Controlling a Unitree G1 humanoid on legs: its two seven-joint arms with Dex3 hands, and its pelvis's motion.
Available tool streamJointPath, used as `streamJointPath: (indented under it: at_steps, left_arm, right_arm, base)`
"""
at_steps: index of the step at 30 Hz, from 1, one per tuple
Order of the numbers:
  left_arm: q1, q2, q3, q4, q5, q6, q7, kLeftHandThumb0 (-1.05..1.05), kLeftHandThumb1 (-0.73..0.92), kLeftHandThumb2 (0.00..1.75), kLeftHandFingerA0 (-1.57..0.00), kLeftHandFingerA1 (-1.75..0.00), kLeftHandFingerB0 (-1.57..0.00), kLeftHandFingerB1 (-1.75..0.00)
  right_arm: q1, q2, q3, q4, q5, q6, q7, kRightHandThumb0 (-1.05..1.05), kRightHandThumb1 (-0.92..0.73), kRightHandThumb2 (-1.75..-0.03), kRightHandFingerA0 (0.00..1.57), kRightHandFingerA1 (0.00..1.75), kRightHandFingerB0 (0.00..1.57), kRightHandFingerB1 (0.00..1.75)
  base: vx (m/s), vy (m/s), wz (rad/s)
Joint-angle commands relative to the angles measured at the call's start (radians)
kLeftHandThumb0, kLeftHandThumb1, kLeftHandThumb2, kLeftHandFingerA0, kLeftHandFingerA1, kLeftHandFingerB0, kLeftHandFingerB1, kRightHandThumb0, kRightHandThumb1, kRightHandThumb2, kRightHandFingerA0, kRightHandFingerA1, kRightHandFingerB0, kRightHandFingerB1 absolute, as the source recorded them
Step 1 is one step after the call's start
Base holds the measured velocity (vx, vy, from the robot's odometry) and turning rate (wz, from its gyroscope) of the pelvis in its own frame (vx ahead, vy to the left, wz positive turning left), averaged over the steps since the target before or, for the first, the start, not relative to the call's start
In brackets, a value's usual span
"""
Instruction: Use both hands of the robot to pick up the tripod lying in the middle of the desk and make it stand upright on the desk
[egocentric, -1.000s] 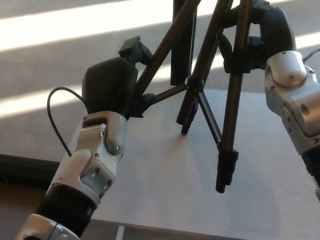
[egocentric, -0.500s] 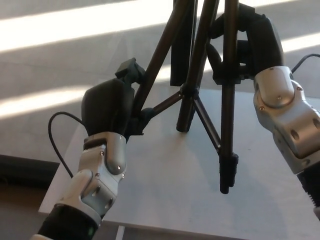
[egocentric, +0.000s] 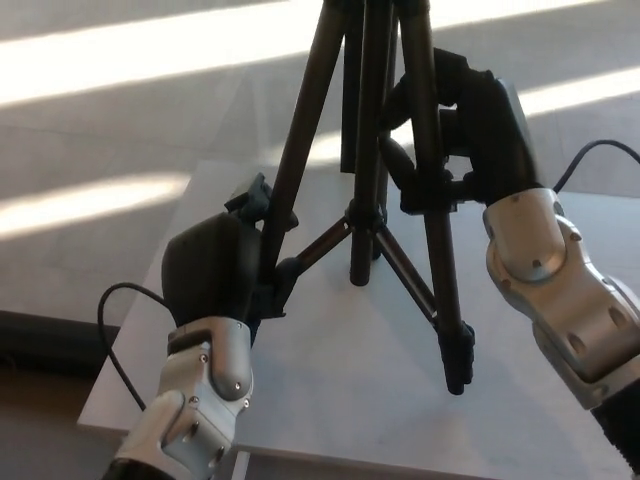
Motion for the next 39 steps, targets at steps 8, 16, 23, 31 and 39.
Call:
streamJointPath:
  at_steps: [8,16,23,31,39]
  left_arm:
    - [0.188,0.051,-0.082,0.062,0.005,-0.092,-0.056,-0.25,0.58,1.1,-1.16,-1.39,-0.93,-1.24]
    - [0.192,0.045,-0.067,0.065,-0.02,-0.063,-0.089,-0.18,0.67,0.95,-0.85,-1.75,-0.69,-1.55]
    - [0.185,0.033,-0.029,-0.001,-0.068,0.059,-0.189,-0.22,0.71,0.73,-1.02,-1.47,-0.76,-1.08]
    - [0.196,0.036,-0.017,-0.032,-0.097,0.046,-0.211,-0.24,0.68,0.67,-1.14,-1.36,-0.8,-0.94]
    - [0.196,0.041,-0.03,-0.004,-0.091,-0.011,-0.187,-0.25,0.71,0.74,-0.93,-1.52,-0.74,-1.22]
  right_arm:
    - [0.166,-0.124,0.108,-0.1,-0.359,-0.44,-0.058,-0.19,-0.44,-1.33,0.97,1.75,0.82,1.6]
    - [0.189,-0.112,0.079,-0.1,-0.316,-0.351,-0.016,-0.08,-0.45,-1.3,0.93,1.75,0.81,1.56]
    - [0.198,-0.108,0.058,-0.141,-0.253,-0.195,0.095,-0.19,-0.76,-0.74,0.94,1.66,0.71,0.64]
    - [0.13,-0.089,0.035,-0.125,-0.264,-0.078,0.134,-0.2,-0.46,-1.32,0.92,1.75,0.79,1.59]
    - [-0.026,-0.081,-0.012,-0.1,-0.241,0.162,0.226,-0.3,-0.64,-1.11,0.9,1.75,0.59,1.74]
  base:
    - [0.0,0.0,0.0]
    - [0.0,0.0,0.0]
    - [0.0,0.0,0.0]
    - [0.0,0.0,0.0]
    - [0.0,0.0,0.0]
